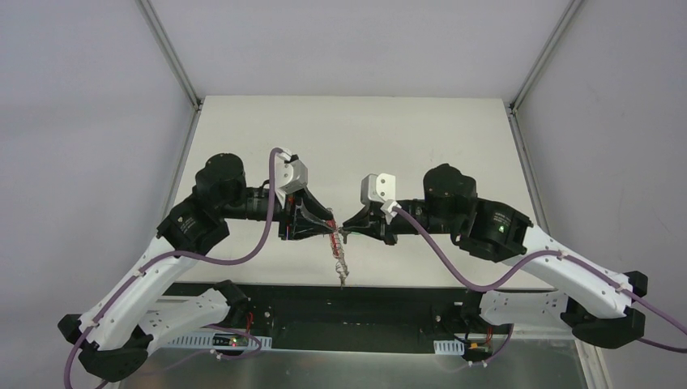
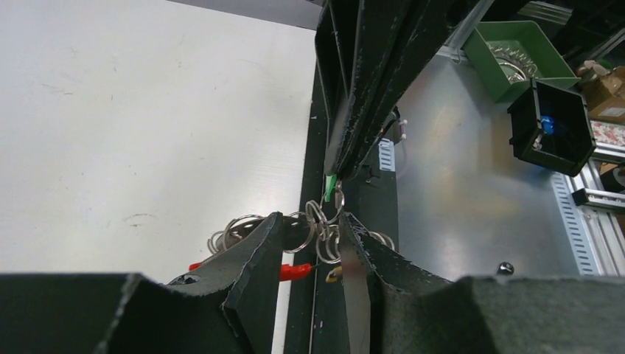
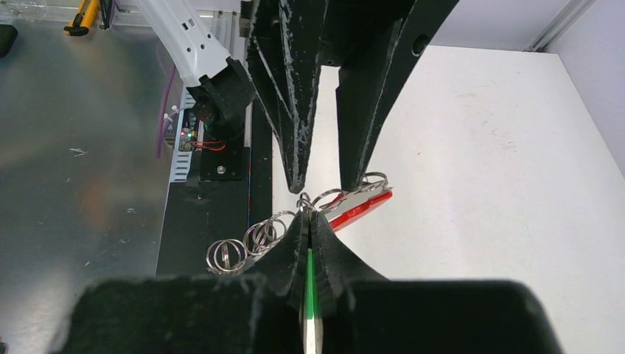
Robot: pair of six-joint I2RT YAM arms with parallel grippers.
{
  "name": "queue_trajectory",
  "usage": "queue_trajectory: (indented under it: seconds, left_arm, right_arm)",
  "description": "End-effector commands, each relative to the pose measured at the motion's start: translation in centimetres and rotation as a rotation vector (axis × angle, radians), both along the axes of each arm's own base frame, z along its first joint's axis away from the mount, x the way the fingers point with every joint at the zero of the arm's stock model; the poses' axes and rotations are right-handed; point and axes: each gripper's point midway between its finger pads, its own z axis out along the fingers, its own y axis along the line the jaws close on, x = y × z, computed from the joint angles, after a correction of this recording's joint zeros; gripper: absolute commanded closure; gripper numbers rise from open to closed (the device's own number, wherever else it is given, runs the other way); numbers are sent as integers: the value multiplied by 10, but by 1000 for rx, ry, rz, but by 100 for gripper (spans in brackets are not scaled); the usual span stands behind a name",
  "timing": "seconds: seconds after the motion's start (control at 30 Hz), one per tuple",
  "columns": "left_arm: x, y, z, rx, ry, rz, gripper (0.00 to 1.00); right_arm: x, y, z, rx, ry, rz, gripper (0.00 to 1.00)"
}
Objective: Put the keys on the keyring
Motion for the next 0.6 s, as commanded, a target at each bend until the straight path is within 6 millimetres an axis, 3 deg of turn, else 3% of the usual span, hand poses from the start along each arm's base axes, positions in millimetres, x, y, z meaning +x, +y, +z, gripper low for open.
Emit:
queue_trajectory:
  seconds: [0.0,0.57]
  left_arm:
    - [-4,-2,16,-64,11,4,67]
    - [0,14,18,-105,-19,123,66]
  right_arm:
    - [5,3,37,91,-57,-33,100]
    - [3,8,72,167,-38,-77,100]
